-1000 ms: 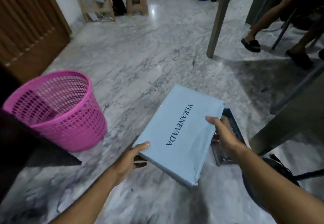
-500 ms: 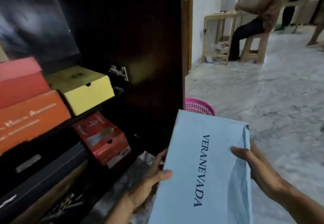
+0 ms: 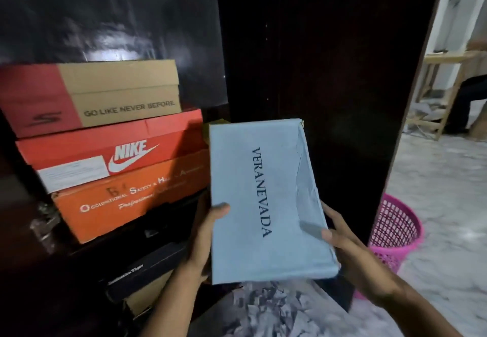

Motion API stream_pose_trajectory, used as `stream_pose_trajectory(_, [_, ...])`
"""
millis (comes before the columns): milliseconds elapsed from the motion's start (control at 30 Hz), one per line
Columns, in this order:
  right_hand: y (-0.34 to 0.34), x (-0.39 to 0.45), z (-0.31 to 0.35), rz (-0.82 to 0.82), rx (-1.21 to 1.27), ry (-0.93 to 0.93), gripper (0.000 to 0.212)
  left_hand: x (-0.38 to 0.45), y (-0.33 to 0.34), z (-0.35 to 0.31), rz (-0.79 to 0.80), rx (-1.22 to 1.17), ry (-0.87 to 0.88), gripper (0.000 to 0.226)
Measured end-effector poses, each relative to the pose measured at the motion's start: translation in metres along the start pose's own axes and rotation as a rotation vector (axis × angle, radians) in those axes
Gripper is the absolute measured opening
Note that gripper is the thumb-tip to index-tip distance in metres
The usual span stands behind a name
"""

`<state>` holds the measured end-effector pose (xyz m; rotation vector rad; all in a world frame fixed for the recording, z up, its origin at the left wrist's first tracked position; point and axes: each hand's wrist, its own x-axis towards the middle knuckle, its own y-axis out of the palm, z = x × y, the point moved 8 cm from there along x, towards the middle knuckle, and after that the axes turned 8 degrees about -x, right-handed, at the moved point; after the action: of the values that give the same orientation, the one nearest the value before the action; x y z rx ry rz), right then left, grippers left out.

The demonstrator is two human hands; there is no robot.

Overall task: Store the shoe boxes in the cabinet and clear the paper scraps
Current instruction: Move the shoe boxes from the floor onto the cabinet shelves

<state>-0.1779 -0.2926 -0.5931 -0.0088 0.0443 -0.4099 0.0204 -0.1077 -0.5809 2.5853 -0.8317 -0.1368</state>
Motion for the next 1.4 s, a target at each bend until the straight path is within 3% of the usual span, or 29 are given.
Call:
stream_pose_trajectory(100, [0.006,0.023,0.024,-0.064,0.048,-0.042,0.061,0.024,0.017,-0.033,-0.055,0.055,0.007,0.07])
stream_pose_trajectory(200, [-0.003,0.062,0.052,-0.191,0.186,-0.04,0.051,0.05,0.039,-0.063,-0.071,0.086,0.036,0.07])
stream_pose_trajectory(333, [-0.005,0.118,0.093,-0.305,0.238,0.039,0.056,0.074,0.037,-0.096,-0.246,0.178,0.142,0.077])
stream_pose_trajectory(467, [0.006,0.166,0.123,-0.324,0.269,0.069,0.066,0.083,0.038,-0.125,-0.3,0.344,0.24,0.059])
stream_pose_trajectory(600, [0.004,0.205,0.133,-0.37,0.213,0.103,0.065,0.101,0.04,-0.131,-0.228,0.434,0.186,0.051])
stream_pose_trajectory(700, [0.004,0.233,0.134,-0.375,0.169,0.118,0.068,0.108,0.037,-0.124,-0.199,0.489,0.12,0.07])
stream_pose_trajectory(767, [0.007,0.251,0.131,-0.387,0.083,0.125,0.068,0.112,0.034,-0.12,-0.18,0.501,0.115,0.076])
stream_pose_trajectory(900, [0.014,0.275,0.124,-0.445,-0.173,0.146,0.068,0.117,0.025,-0.115,-0.185,0.508,0.14,0.068])
stream_pose_trajectory(1033, [0.018,0.279,0.119,-0.439,-0.27,0.105,0.052,0.12,0.025,-0.11,-0.212,0.539,0.205,0.067])
stream_pose_trajectory(1167, [0.013,0.256,0.11,-0.405,-0.341,0.011,0.05,0.109,0.024,-0.102,-0.354,0.537,0.434,0.036])
stream_pose_trajectory(1300, [-0.009,0.209,0.095,-0.393,-0.373,-0.084,0.061,0.095,0.062,-0.062,-0.233,0.518,0.459,0.026])
stream_pose_trajectory(1400, [-0.026,0.157,0.071,-0.333,-0.299,-0.08,0.045,0.083,0.101,-0.023,-0.109,0.497,0.408,0.015])
